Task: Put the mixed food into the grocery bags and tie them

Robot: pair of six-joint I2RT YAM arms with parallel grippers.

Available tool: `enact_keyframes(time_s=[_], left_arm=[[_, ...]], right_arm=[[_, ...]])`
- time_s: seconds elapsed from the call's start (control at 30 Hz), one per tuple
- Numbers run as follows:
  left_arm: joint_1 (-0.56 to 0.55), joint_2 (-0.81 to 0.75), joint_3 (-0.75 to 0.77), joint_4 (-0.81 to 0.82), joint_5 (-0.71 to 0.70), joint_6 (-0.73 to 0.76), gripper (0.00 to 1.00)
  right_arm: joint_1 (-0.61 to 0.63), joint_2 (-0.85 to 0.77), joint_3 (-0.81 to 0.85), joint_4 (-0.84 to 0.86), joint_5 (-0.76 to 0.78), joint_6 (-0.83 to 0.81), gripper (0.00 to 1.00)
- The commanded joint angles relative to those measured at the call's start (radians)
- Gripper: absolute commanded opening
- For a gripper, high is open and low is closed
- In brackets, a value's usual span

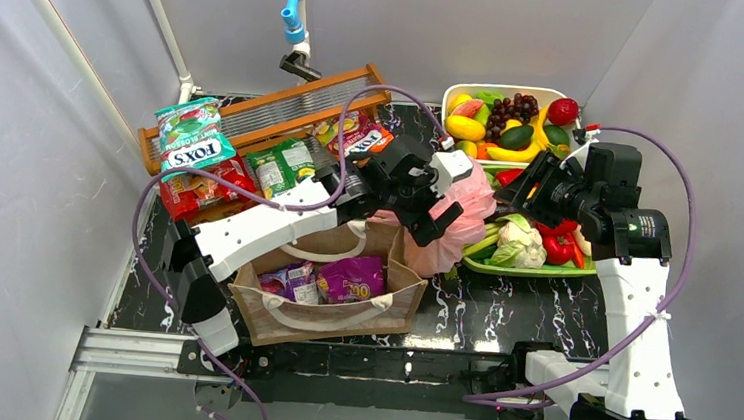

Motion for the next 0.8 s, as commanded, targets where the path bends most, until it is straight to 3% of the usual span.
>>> enact_keyframes(time_s=[0.0,0.13,0.17,0.23,0.33,0.37,0.77], left_arm=[[-0.003,0.018,0.059,0.005,-0.02,-0.015,0.98],[-0.004,0.037,0.049,0.024,-0.026,-0.022,0.98],[-0.004,0.039,0.045,0.035,-0.022,-0.022,0.93],[-0.002,0.048,0.043,0.051,-0.005,-0.006,0.66],[-0.002,0.073,0.071,0.047,-0.02,-0.005,0.09],[-0.002,0.084,0.089,0.034,-0.03,-0.009,0.0],[-0.002,0.001,0.206,-0.001,-0.066,0.018,0.0]], right_arm=[[0.004,-0.006,0.022,0.035,-0.025,-0.02,0.62],[0.006,-0.009,0.022,0.036,-0.032,-0.022,0.62],[0.006,-0.009,0.022,0.037,-0.033,-0.024,0.62],[0.008,-0.011,0.02,0.038,-0.036,-0.024,0.62],[0.01,-0.015,0.017,0.04,-0.035,-0.028,0.62],[0.01,-0.015,0.016,0.04,-0.035,-0.028,0.62],[0.013,-0.049,0.042,0.052,-0.008,-0.014,0.62]])
